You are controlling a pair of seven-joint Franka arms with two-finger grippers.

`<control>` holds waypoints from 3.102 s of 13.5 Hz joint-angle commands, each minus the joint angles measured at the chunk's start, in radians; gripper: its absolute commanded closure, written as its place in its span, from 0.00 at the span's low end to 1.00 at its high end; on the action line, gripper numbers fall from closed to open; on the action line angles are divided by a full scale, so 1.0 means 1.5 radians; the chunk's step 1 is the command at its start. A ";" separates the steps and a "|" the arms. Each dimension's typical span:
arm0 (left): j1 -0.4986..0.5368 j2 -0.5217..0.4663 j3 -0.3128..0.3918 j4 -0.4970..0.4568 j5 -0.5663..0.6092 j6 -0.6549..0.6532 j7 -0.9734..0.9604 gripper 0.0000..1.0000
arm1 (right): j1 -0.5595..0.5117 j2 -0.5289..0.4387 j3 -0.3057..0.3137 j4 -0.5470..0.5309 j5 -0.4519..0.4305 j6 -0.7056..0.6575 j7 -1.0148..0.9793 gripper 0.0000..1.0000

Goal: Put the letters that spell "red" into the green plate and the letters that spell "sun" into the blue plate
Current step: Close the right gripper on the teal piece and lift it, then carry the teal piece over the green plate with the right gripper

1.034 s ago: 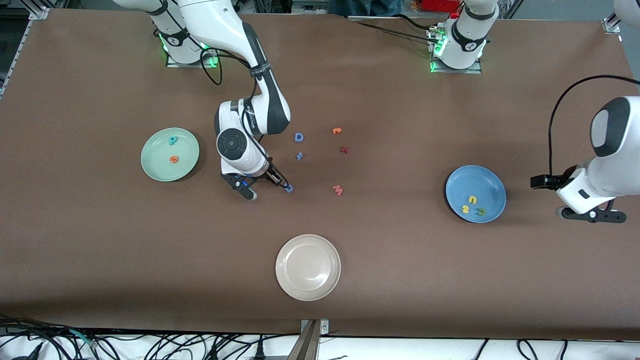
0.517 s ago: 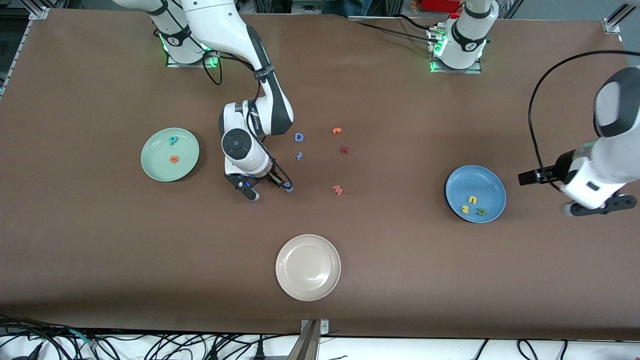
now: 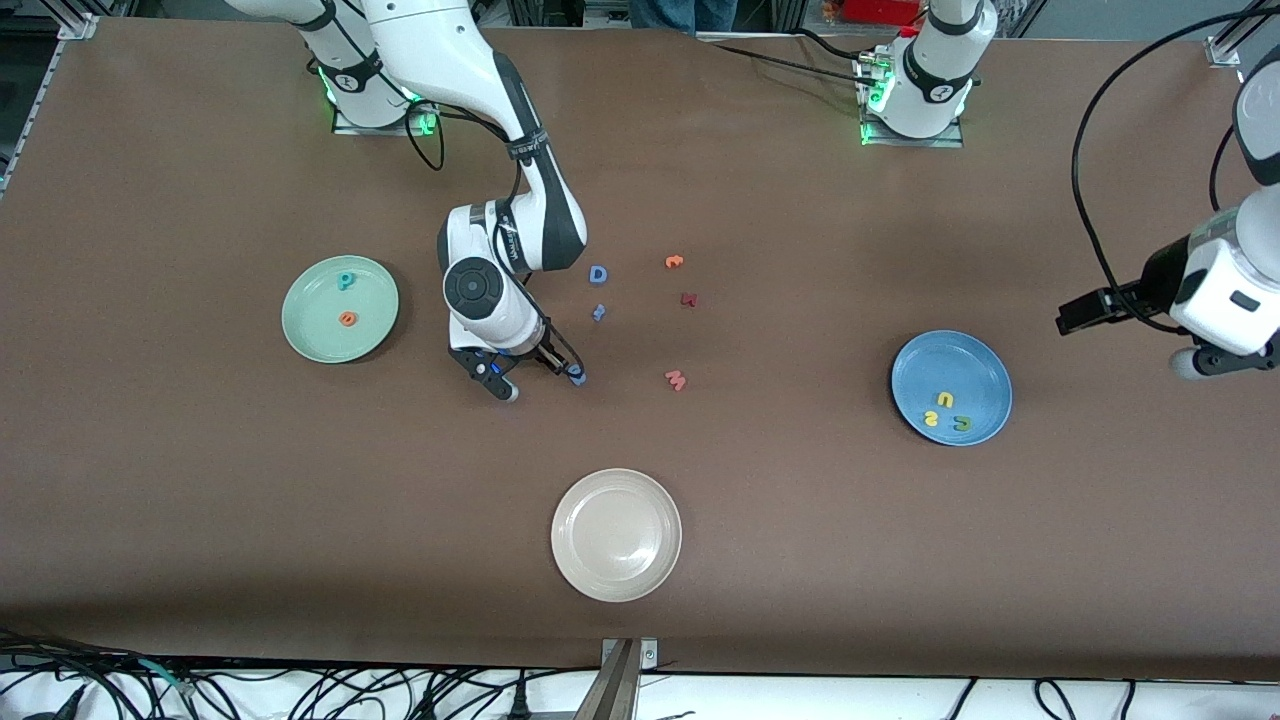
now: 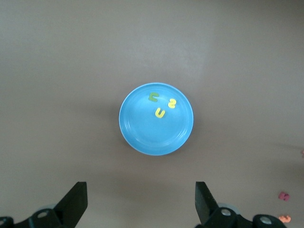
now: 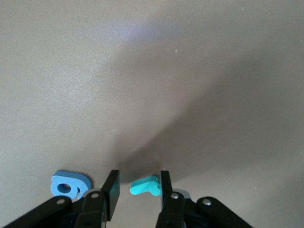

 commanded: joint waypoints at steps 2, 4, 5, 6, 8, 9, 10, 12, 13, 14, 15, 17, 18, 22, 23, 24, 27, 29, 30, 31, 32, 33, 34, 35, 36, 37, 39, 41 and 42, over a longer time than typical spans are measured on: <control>-0.002 -0.040 0.016 -0.024 -0.018 0.005 0.029 0.00 | -0.004 0.018 0.013 0.007 0.014 0.006 0.005 0.58; 0.002 -0.040 0.011 -0.010 -0.018 -0.005 0.028 0.00 | 0.004 0.019 0.016 -0.002 0.014 0.006 0.006 0.58; 0.002 -0.040 0.012 -0.010 -0.017 -0.006 0.028 0.00 | 0.006 0.019 0.016 -0.007 0.014 0.005 0.006 0.58; 0.001 -0.041 0.011 -0.010 -0.017 -0.008 0.028 0.00 | 0.006 0.019 0.016 -0.008 0.014 0.005 0.006 0.58; 0.001 -0.041 0.011 -0.010 -0.017 -0.021 0.029 0.00 | 0.005 0.019 0.016 -0.008 0.013 0.006 0.005 0.58; -0.001 -0.041 0.011 -0.010 -0.017 -0.022 0.029 0.00 | 0.005 0.019 0.016 -0.008 0.013 0.005 0.005 0.69; -0.001 -0.041 0.008 -0.010 -0.017 -0.023 0.028 0.00 | 0.005 0.018 0.016 -0.008 0.013 0.004 0.004 0.81; -0.001 -0.042 0.008 -0.009 -0.017 -0.023 0.028 0.00 | 0.005 0.018 0.015 -0.008 0.013 0.004 0.004 0.98; -0.004 -0.040 0.008 -0.002 -0.017 -0.024 0.022 0.00 | 0.005 0.018 0.016 -0.008 0.013 0.005 0.004 1.00; -0.006 -0.038 0.008 0.001 -0.015 -0.029 0.023 0.00 | 0.005 0.018 0.015 -0.007 0.013 0.003 0.004 1.00; -0.007 -0.038 0.008 0.006 -0.014 -0.036 0.023 0.00 | 0.004 0.015 0.014 -0.007 0.013 0.001 0.001 1.00; -0.008 -0.037 0.008 0.010 -0.017 -0.036 0.023 0.00 | 0.003 -0.004 -0.004 -0.006 0.012 -0.022 -0.008 1.00; -0.008 -0.037 0.008 0.010 -0.017 -0.036 0.023 0.00 | 0.003 -0.013 -0.029 0.000 0.009 -0.065 -0.014 1.00; -0.017 -0.036 0.007 0.017 -0.016 -0.038 0.024 0.00 | 0.004 -0.058 -0.144 0.005 0.005 -0.252 -0.152 1.00; -0.017 -0.036 0.008 0.022 -0.017 -0.038 0.026 0.00 | 0.004 -0.064 -0.182 0.005 0.005 -0.293 -0.203 1.00; -0.016 -0.036 0.008 0.024 -0.016 -0.038 0.027 0.00 | 0.003 -0.064 -0.218 0.004 0.005 -0.332 -0.258 1.00; -0.017 -0.035 0.009 0.024 -0.015 -0.038 0.029 0.00 | -0.010 -0.051 -0.313 -0.034 0.002 -0.378 -0.441 1.00; -0.009 -0.036 0.010 0.024 -0.016 -0.038 0.029 0.00 | -0.051 -0.047 -0.325 -0.068 0.002 -0.371 -0.551 1.00; -0.009 -0.036 0.010 0.024 -0.017 -0.038 0.029 0.00 | -0.074 -0.044 -0.325 -0.078 0.002 -0.368 -0.599 1.00; -0.010 -0.036 0.009 0.024 -0.017 -0.038 0.028 0.00 | -0.100 -0.037 -0.325 -0.085 0.003 -0.367 -0.644 1.00; -0.011 -0.036 0.009 0.024 -0.017 -0.038 0.028 0.00 | -0.130 -0.036 -0.324 -0.086 0.003 -0.368 -0.680 1.00; -0.009 -0.036 0.010 0.024 -0.017 -0.038 0.028 0.00 | -0.151 -0.030 -0.323 -0.087 0.002 -0.368 -0.698 1.00; -0.008 -0.036 0.010 0.024 -0.017 -0.038 0.028 0.00 | -0.155 -0.023 -0.323 -0.096 0.003 -0.366 -0.713 1.00; -0.007 -0.037 0.010 0.024 -0.017 -0.038 0.028 0.00 | -0.154 -0.017 -0.323 -0.113 0.003 -0.355 -0.716 1.00; -0.007 -0.037 0.010 0.024 -0.018 -0.039 0.027 0.00 | -0.151 -0.017 -0.321 -0.136 0.003 -0.335 -0.718 1.00; -0.008 -0.036 0.009 0.024 -0.018 -0.038 0.028 0.00 | -0.145 -0.018 -0.318 -0.161 0.003 -0.314 -0.718 1.00; -0.008 -0.037 0.009 0.024 -0.018 -0.039 0.027 0.00 | -0.127 -0.018 -0.314 -0.211 0.003 -0.262 -0.718 1.00; -0.007 -0.037 0.010 0.024 -0.018 -0.039 0.027 0.00 | -0.106 -0.018 -0.313 -0.249 0.003 -0.201 -0.718 0.98; -0.007 -0.037 0.010 0.024 -0.020 -0.039 0.027 0.00 | -0.101 -0.017 -0.312 -0.258 0.003 -0.188 -0.718 0.96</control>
